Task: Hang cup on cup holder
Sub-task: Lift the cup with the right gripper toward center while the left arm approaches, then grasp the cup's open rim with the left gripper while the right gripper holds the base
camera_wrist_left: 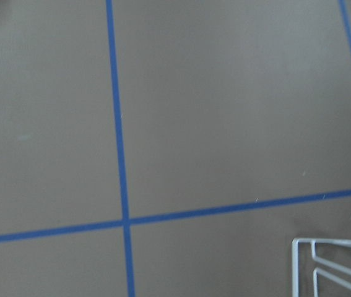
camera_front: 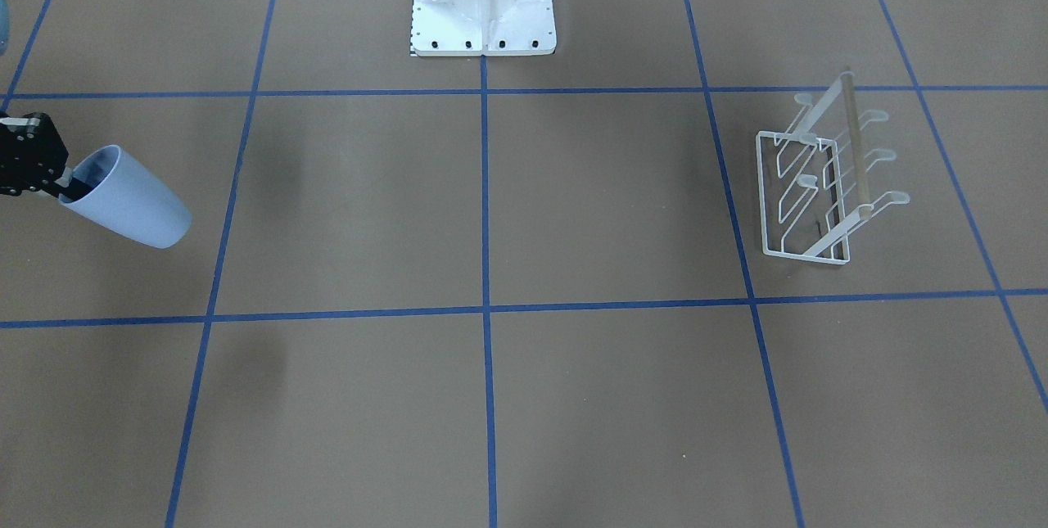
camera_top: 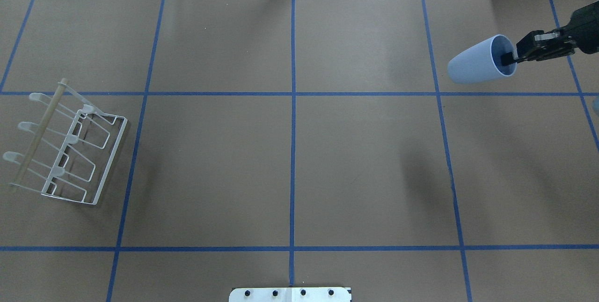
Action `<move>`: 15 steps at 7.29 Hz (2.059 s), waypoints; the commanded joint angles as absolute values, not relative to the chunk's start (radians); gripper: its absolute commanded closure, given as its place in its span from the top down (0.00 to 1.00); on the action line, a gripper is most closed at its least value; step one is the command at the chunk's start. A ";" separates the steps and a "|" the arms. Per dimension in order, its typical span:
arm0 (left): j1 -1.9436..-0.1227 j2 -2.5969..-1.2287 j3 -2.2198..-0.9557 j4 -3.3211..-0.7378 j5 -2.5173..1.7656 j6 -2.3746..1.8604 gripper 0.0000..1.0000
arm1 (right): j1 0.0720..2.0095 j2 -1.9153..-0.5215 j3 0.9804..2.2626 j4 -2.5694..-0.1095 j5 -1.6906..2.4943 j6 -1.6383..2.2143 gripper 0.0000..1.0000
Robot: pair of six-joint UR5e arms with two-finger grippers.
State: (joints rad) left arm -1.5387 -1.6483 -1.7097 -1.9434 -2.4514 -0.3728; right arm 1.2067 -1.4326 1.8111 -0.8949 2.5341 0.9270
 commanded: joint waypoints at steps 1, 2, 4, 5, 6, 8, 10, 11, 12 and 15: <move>-1.519 -1.647 -1.712 -2.217 -2.549 -0.645 0.99 | 1.161 -1.433 1.804 -0.585 2.536 1.252 0.00; -1.499 -1.647 -1.712 -2.384 -2.551 -0.823 0.99 | 1.151 -1.433 1.802 -0.507 2.537 1.332 0.00; -1.406 -1.647 -1.709 -2.738 -2.527 -1.181 0.98 | 1.118 -1.434 1.802 -0.290 2.528 1.522 0.00; -1.376 -1.651 -1.712 -2.838 -2.522 -1.284 0.98 | 1.109 -1.433 1.804 -0.209 2.526 1.585 0.00; -1.321 -1.666 -1.718 -2.926 -2.505 -1.399 0.98 | 1.098 -1.433 1.804 -0.151 2.517 1.609 0.00; -1.159 -1.721 -1.729 -3.142 -2.339 -1.685 0.98 | 1.053 -1.427 1.819 -0.047 2.465 1.618 0.00; -1.015 -1.768 -1.744 -3.252 -2.184 -1.874 0.98 | 0.944 -1.427 1.821 0.169 2.272 1.731 0.00; -0.967 -1.807 -1.765 -3.254 -2.119 -1.952 0.98 | 0.874 -1.427 1.821 0.237 2.170 1.753 0.00; -0.903 -1.866 -1.767 -3.260 -2.041 -2.029 0.98 | 0.808 -1.410 1.819 0.277 2.098 1.753 0.00; -0.692 -1.985 -1.772 -3.249 -1.815 -2.120 0.98 | 0.721 -1.330 1.816 0.287 2.028 1.756 0.00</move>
